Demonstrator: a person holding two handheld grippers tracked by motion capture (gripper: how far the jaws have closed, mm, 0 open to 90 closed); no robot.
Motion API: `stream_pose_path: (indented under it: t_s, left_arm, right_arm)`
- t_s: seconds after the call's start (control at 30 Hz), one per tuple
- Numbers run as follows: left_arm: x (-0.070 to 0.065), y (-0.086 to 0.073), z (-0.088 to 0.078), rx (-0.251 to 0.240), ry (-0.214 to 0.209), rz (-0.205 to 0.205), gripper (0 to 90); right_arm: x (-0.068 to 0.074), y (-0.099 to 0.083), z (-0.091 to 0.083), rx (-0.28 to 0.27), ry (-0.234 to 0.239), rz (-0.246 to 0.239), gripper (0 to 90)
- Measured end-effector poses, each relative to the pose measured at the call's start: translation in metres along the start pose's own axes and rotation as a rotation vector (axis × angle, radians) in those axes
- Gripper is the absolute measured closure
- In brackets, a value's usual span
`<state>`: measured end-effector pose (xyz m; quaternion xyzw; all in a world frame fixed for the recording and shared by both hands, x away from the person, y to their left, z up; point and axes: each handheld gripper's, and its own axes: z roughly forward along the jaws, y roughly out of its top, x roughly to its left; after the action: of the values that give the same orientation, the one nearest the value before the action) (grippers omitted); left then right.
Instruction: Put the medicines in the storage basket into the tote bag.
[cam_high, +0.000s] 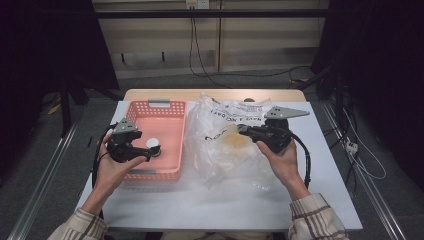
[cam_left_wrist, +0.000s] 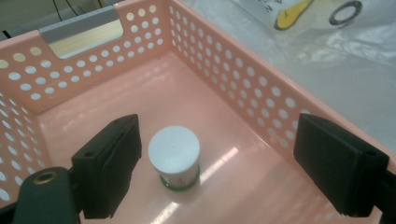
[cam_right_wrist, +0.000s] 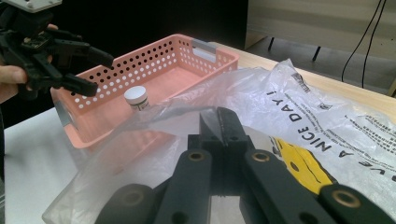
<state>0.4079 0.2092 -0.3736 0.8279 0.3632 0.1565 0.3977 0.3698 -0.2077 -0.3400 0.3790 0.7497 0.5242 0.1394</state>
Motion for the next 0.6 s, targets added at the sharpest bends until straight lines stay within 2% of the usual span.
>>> stream_pose_path:
  t_s: [0.17,0.3,0.37,0.43,0.6]
  left_arm:
    - [0.007,0.005,0.010,0.028,0.022,-0.018,14.9]
    - [0.011,0.006,0.019,0.082,0.017,-0.031,16.2]
    - [0.013,0.006,0.023,0.114,0.034,-0.017,19.0]
    - [0.016,0.006,0.027,0.130,0.034,-0.028,20.9]
    - [0.019,0.008,0.034,0.190,0.036,-0.020,27.2]
  right_arm:
    - [0.001,0.001,0.000,-0.004,0.002,-0.004,90.0]
    - [0.001,0.000,-0.001,-0.002,0.002,-0.008,90.0]
    - [0.002,0.000,-0.001,-0.003,0.003,-0.009,90.0]
    - [0.002,0.000,0.000,-0.001,0.004,-0.010,90.0]
    - [0.002,0.000,0.000,0.003,0.004,-0.010,90.0]
